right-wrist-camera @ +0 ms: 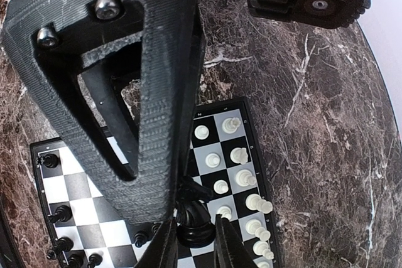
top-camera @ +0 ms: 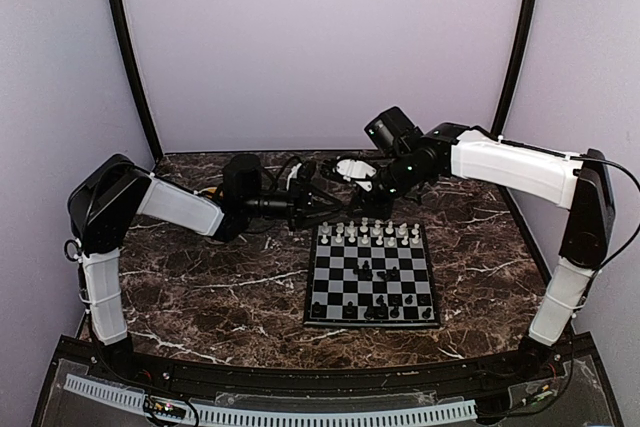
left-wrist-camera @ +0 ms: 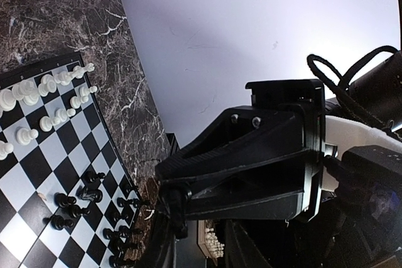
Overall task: Set up the chess pieces on the board
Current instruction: Pass from the right arm to the left
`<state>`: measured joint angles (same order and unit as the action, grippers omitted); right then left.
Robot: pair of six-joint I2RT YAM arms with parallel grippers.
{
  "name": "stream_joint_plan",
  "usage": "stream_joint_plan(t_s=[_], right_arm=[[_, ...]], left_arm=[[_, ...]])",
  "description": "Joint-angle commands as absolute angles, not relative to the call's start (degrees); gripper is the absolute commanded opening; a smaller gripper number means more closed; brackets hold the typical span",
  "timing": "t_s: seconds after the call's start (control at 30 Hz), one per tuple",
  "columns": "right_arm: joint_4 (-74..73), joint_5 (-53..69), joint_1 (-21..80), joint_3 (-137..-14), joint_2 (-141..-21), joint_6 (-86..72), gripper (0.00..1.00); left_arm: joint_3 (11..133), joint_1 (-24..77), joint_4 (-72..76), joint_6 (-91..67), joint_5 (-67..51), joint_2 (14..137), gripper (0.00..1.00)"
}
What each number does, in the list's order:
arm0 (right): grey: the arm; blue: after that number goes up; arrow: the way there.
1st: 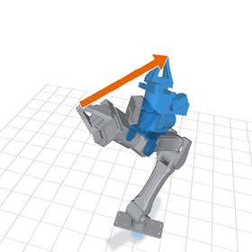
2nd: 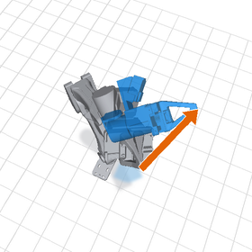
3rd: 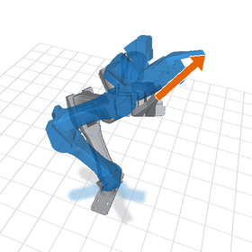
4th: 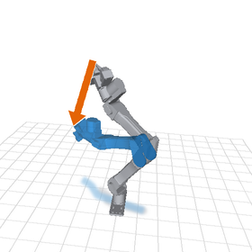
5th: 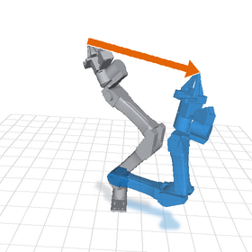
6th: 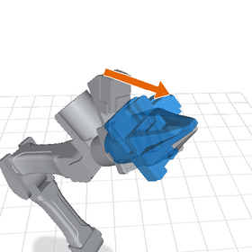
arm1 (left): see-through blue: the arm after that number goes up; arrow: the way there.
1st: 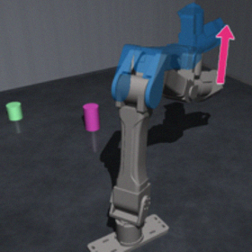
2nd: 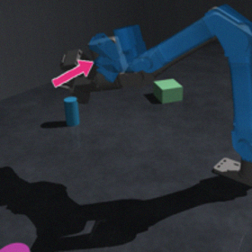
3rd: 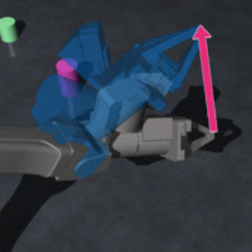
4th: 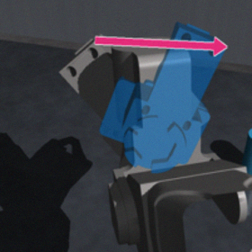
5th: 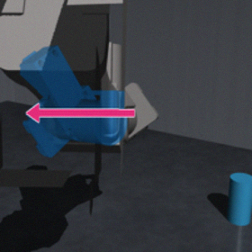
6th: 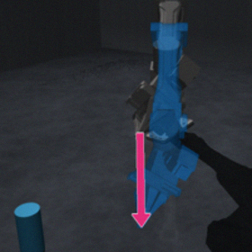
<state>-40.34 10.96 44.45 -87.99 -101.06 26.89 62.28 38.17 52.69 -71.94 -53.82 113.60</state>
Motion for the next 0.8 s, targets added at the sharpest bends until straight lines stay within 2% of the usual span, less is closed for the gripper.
stream_joint_plan(t_s=[0.0,0.17,0.5,0.63,0.77], right_arm=[[-40.3,12.5,44.5,-89.9,-101.5,26.7,0.22],[-40.3,12.9,44.9,-90.1,-101.5,26.7,0.22],[-40.8,13.0,45.7,-89.9,-101.0,27.3,0.25],[-40.8,13.4,45.8,-89.4,-100.2,27.7,0.25],[-40.9,14.0,45.8,-89.2,-100.4,28.0,0.21]], left_arm=[[61.7,38.6,56.0,-72.8,-55.4,113.4,0.25],[61.8,38.6,55.8,-72.5,-55.3,113.6,0.21],[62.1,38.5,54.1,-70.6,-55.4,113.8,0.03],[62.2,38.6,52.0,-69.2,-55.1,113.9,0.02],[62.4,38.5,51.7,-68.7,-55.1,113.9,0.09]])
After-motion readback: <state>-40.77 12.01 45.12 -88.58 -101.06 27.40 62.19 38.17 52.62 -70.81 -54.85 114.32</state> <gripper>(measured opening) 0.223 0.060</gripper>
